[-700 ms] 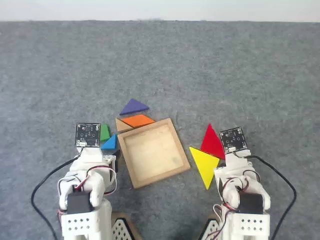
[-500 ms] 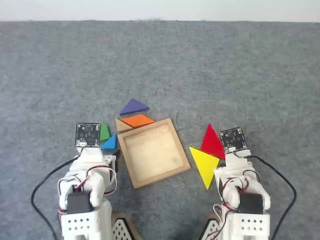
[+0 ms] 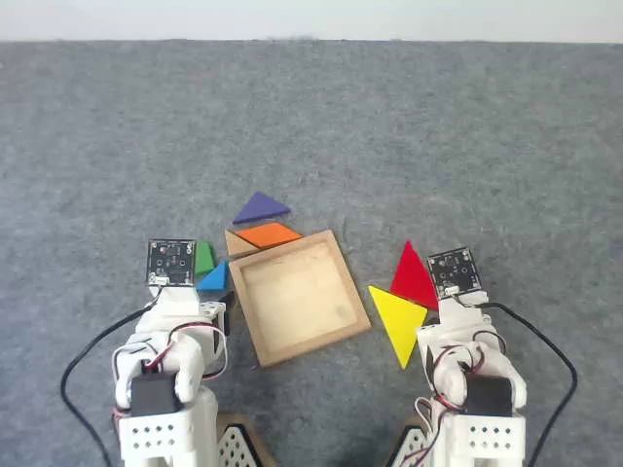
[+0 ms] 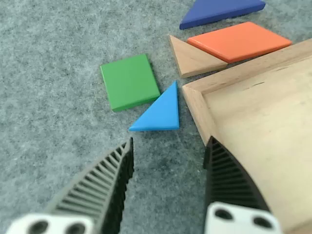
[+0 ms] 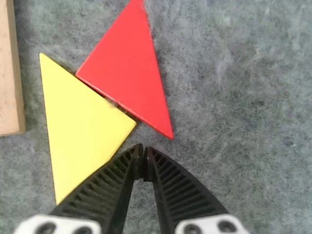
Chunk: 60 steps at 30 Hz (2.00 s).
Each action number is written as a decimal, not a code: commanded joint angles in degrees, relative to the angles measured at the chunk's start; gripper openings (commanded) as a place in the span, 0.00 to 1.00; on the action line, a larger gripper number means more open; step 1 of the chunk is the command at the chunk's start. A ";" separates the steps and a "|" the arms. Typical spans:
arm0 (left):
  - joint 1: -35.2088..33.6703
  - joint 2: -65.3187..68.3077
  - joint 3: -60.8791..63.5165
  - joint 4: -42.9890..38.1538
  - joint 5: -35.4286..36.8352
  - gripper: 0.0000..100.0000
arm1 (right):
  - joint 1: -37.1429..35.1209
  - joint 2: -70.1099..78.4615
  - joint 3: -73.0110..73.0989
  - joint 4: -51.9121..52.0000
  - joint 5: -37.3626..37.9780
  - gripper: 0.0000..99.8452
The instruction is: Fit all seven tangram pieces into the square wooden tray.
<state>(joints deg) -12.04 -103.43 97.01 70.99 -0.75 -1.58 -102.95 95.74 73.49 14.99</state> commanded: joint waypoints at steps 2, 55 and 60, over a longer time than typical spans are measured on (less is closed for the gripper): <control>0.00 -1.05 -0.57 0.26 -0.26 0.23 | 0.57 -0.75 0.70 -0.75 0.44 0.01; -0.09 -1.05 -0.57 0.26 -0.26 0.23 | -19.56 103.96 -67.16 -9.45 -0.62 0.32; -0.09 -1.05 -0.57 0.26 -0.26 0.23 | -18.59 104.22 -61.89 -15.08 -2.81 0.32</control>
<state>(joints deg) -12.04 -103.43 97.01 70.99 -0.75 -20.75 1.93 32.00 61.89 14.02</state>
